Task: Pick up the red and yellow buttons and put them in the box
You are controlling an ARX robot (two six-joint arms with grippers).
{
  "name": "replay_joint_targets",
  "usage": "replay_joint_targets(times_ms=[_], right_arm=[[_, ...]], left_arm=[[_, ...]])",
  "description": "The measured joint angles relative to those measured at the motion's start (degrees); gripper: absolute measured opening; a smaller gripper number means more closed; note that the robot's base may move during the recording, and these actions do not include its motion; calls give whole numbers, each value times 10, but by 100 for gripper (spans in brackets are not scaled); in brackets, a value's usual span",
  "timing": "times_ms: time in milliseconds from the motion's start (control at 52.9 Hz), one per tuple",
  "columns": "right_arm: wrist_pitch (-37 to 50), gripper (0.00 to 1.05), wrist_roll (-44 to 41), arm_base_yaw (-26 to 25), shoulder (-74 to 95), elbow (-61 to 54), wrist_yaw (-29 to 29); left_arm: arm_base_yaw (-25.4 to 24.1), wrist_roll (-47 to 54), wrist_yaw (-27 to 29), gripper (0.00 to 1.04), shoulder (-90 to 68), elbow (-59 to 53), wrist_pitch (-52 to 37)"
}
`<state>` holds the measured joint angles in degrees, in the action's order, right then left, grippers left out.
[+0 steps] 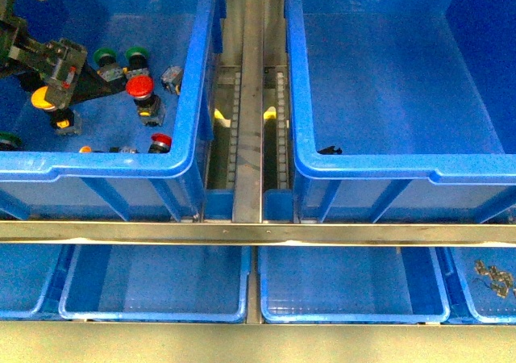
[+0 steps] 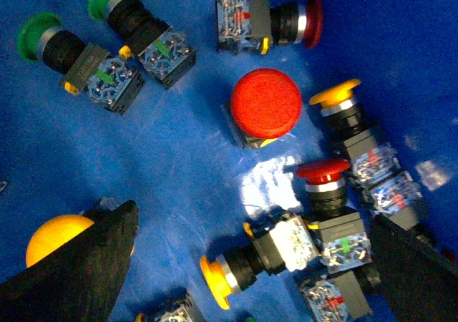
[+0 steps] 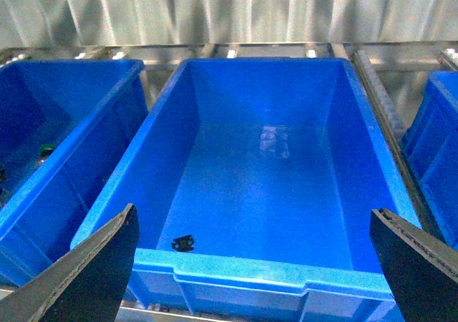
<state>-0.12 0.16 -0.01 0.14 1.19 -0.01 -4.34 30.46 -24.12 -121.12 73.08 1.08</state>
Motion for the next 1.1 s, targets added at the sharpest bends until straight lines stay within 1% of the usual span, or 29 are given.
replay_joint_targets(times_ms=[189, 567, 851, 1097], right_arm=[[0, 98, 0, 0, 0, 0, 0], [0, 98, 0, 0, 0, 0, 0], [0, 98, 0, 0, 0, 0, 0], [0, 98, 0, 0, 0, 0, 0]], left_arm=[[0, 15, 1, 97, -70, 72, 18], [19, 24, -4, 97, -168, 187, 52], [25, 22, -8, 97, -200, 223, 59], [34, 10, -15, 97, -205, 231, 60]])
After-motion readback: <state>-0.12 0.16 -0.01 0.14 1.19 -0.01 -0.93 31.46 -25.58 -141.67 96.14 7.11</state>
